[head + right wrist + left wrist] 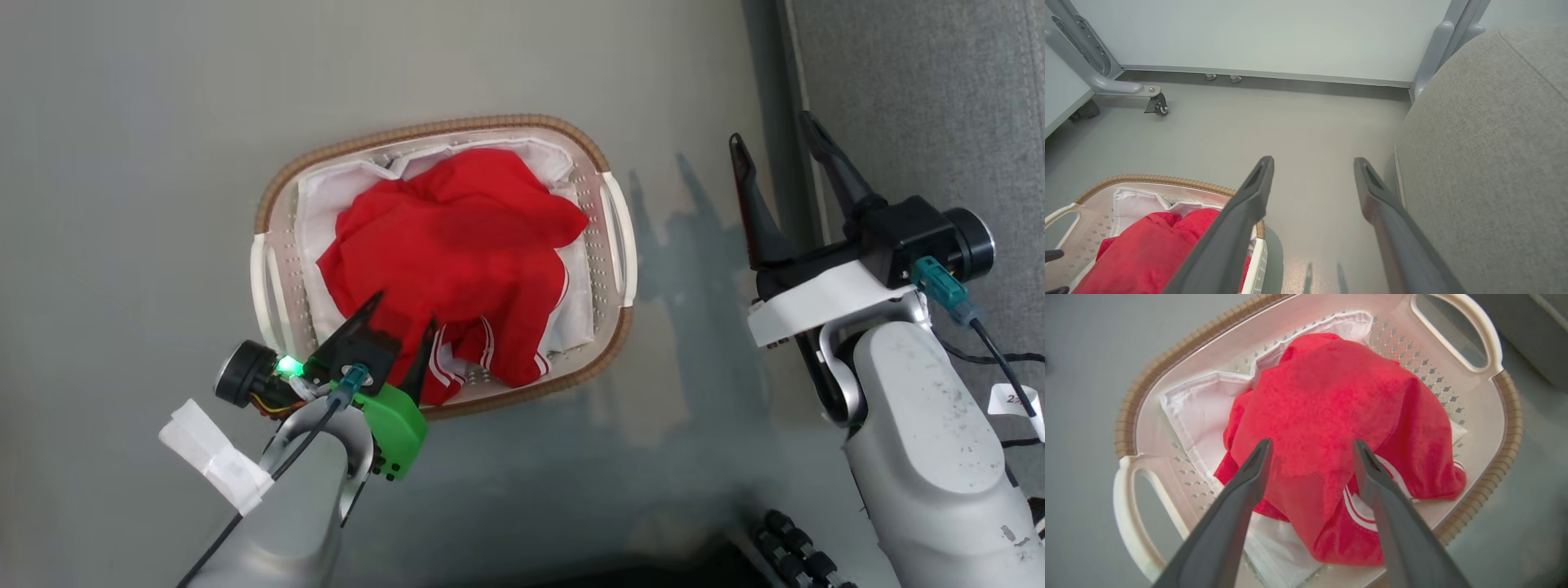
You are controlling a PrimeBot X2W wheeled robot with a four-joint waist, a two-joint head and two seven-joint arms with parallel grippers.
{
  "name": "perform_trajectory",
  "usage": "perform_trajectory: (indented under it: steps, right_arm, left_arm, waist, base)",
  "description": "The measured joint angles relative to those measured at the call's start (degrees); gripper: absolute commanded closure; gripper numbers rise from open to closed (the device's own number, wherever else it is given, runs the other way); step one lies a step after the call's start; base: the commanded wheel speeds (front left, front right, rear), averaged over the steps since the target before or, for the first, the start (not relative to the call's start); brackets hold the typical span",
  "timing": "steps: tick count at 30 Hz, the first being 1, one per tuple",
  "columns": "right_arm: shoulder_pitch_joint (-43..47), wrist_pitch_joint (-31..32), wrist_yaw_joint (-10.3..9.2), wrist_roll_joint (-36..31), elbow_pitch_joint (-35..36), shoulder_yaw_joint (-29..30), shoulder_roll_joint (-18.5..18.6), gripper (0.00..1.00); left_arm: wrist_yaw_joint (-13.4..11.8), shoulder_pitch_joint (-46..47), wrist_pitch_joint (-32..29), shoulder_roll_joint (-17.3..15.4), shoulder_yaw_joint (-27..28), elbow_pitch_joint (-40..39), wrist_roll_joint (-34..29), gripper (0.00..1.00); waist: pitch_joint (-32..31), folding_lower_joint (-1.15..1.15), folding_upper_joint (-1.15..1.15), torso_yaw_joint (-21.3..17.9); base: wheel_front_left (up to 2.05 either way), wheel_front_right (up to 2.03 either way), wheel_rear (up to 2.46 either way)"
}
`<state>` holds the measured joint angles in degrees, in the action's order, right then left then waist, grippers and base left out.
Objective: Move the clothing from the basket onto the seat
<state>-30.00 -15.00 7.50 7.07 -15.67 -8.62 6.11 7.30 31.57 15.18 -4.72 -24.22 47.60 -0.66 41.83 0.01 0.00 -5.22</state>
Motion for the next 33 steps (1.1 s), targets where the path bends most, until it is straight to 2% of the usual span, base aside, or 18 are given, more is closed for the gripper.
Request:
perform_trajectory:
  steps: [8,17,22,23,24,25,26,33]
  right_arm:
    - [-1.2,0.0,0.00,0.1,0.7,0.8,-0.9,0.00]
    - [-2.8,0.0,0.00,0.7,1.5,0.0,-2.3,0.00]
    - [-4.4,0.0,0.00,1.6,1.5,-1.2,-3.0,0.00]
    - [-4.4,0.0,0.00,1.6,1.5,-1.2,-3.0,0.00]
    - [-4.4,0.0,0.00,1.7,1.5,-1.3,-3.0,0.00]
    - [-4.4,0.0,0.00,1.8,1.5,-1.3,-3.1,0.00]
    - [-4.4,0.0,0.00,1.9,1.4,-1.3,-3.1,0.00]
    - [-4.4,0.0,0.00,2.6,0.8,-1.5,-3.2,0.00]
  left_arm:
    - [0.0,4.9,0.0,-0.2,-1.2,8.2,0.1,0.00]
    - [-3.3,13.2,0.0,0.0,-0.6,14.8,0.5,0.00]
    - [-2.8,17.6,0.0,0.0,-0.3,16.0,1.2,0.00]
    - [-2.5,18.2,0.0,0.0,-0.6,15.9,1.2,0.08]
    - [-2.3,18.7,0.0,0.0,-1.0,15.9,1.1,0.58]
    - [-2.3,19.0,0.0,0.0,-1.2,15.9,1.1,0.82]
    - [-2.2,19.2,0.0,0.0,-1.5,16.0,1.1,1.00]
    - [-2.3,19.0,0.0,-0.1,-1.9,15.9,1.5,1.00]
  waist:
    - [5.6,0.00,0.00,-1.2]
    - [10.9,0.00,0.00,-2.7]
    - [12.5,0.00,0.00,-4.7]
    - [12.8,0.00,0.00,-5.1]
    - [13.0,0.00,0.00,-5.5]
    - [13.2,0.00,0.00,-5.7]
    - [13.4,-0.01,0.00,-6.0]
    - [12.8,-0.01,0.00,-6.3]
  base:
    - [0.00,0.00,0.00]
    - [0.00,0.00,0.00]
    - [0.00,0.00,0.00]
    - [0.00,0.00,0.00]
    - [0.00,0.00,0.00]
    - [0.00,0.00,0.00]
    - [0.00,0.00,0.00]
    - [0.00,0.00,0.00]
